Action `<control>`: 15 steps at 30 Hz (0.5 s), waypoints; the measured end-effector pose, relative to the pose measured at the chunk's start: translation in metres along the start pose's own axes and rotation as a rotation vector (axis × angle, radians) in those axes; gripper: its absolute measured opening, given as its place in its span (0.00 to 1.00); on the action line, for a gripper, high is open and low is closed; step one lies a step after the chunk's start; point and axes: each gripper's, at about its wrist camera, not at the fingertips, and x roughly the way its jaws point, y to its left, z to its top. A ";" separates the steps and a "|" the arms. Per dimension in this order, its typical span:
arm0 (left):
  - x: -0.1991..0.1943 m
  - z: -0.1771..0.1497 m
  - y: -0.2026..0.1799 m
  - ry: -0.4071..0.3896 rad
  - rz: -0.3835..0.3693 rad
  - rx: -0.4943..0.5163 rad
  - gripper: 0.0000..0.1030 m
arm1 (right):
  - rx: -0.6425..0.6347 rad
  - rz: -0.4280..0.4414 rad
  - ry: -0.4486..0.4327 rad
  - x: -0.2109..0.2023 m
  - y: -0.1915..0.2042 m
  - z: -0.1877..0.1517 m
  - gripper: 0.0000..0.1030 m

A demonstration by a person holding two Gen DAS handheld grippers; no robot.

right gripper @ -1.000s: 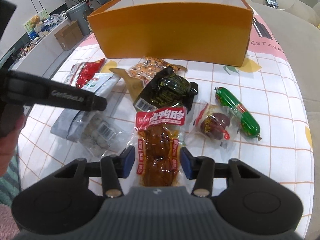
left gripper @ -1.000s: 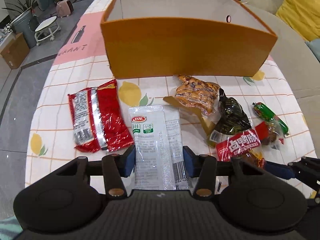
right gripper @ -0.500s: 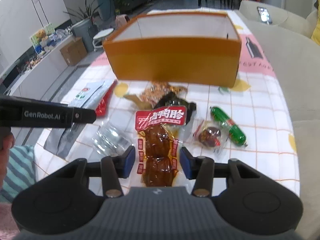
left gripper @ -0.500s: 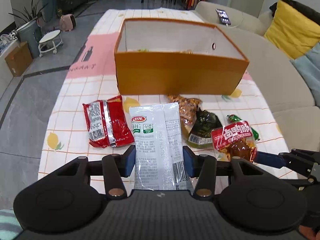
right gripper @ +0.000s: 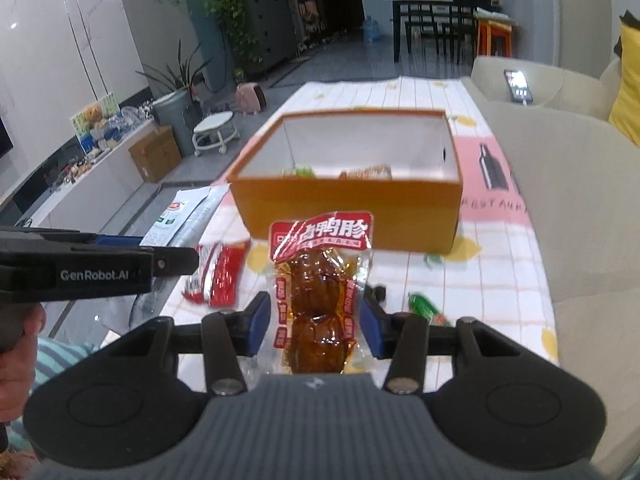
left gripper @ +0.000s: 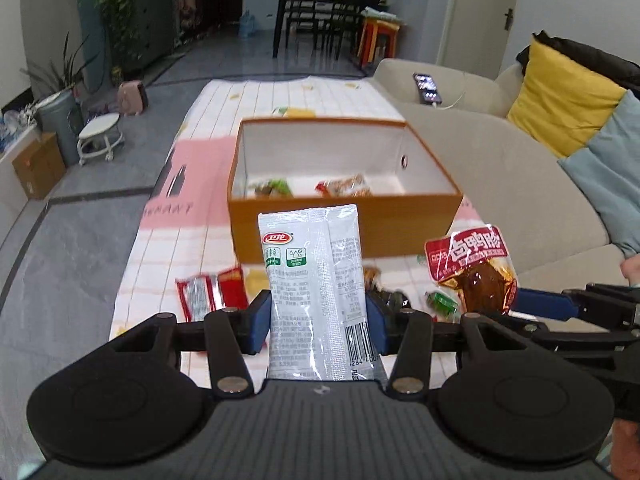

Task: Organize snacks
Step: 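Carry both packs over the orange box and open both tools to drop them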

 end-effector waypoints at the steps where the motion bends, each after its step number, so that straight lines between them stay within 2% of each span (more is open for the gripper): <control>1: 0.000 0.006 0.000 -0.007 -0.007 0.005 0.53 | -0.001 0.000 -0.009 -0.002 -0.002 0.006 0.45; 10: 0.008 0.066 -0.006 -0.076 -0.038 0.052 0.53 | -0.029 -0.020 -0.081 0.003 -0.021 0.072 0.45; 15: 0.023 0.097 -0.006 -0.085 -0.054 0.058 0.54 | -0.052 -0.034 -0.114 0.014 -0.030 0.112 0.45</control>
